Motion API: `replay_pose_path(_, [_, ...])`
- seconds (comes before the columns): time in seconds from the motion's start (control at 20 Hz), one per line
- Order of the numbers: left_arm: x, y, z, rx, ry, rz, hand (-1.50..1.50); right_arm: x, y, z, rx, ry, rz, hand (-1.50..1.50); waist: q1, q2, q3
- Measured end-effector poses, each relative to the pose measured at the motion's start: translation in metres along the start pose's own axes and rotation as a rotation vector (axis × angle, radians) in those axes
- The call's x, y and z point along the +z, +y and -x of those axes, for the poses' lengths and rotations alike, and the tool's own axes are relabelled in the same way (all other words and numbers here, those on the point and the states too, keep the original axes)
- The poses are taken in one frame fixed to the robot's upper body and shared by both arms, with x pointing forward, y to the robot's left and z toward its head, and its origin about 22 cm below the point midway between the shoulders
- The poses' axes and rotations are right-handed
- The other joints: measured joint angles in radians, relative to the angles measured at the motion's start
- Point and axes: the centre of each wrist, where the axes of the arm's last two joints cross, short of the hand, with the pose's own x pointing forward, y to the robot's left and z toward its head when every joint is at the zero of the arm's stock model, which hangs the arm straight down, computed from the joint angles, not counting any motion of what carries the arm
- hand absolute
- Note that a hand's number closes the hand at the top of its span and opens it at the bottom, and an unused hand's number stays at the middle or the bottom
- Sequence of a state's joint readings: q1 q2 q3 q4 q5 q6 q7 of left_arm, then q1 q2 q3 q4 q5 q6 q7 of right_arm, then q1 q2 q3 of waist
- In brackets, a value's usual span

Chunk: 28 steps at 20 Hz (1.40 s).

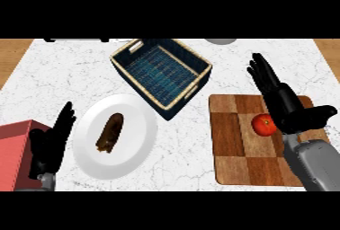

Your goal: Pick the tomato from the cutting board and place it in the basket

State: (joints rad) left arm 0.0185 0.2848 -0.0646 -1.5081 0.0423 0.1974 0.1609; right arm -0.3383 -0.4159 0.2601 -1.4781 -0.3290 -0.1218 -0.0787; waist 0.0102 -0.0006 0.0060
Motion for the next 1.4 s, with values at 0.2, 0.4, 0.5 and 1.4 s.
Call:
replay_pose_path(0.2, [-0.001,-0.006,-0.011,0.05,-0.106,-0.007,0.0,0.014,-0.029,-0.004,0.01,-0.009,0.069,1.5,-0.016,-0.002,-0.004])
replay_pose_path(0.4, [-0.001,-0.019,-0.03,0.145,-0.234,0.008,0.0,0.036,-0.044,-0.009,0.089,-0.074,0.029,1.5,-0.029,-0.006,-0.005])
replay_pose_path(0.5, [0.001,-0.027,-0.031,0.183,-0.265,0.024,0.0,0.048,-0.021,-0.003,0.139,-0.095,-0.017,-1.5,-0.026,-0.006,-0.006])
replay_pose_path(1.4, [0.012,-0.033,-0.039,0.221,-0.3,0.033,0.0,0.058,-0.045,-0.058,0.921,0.418,0.348,-1.5,-0.041,-0.016,-0.018])
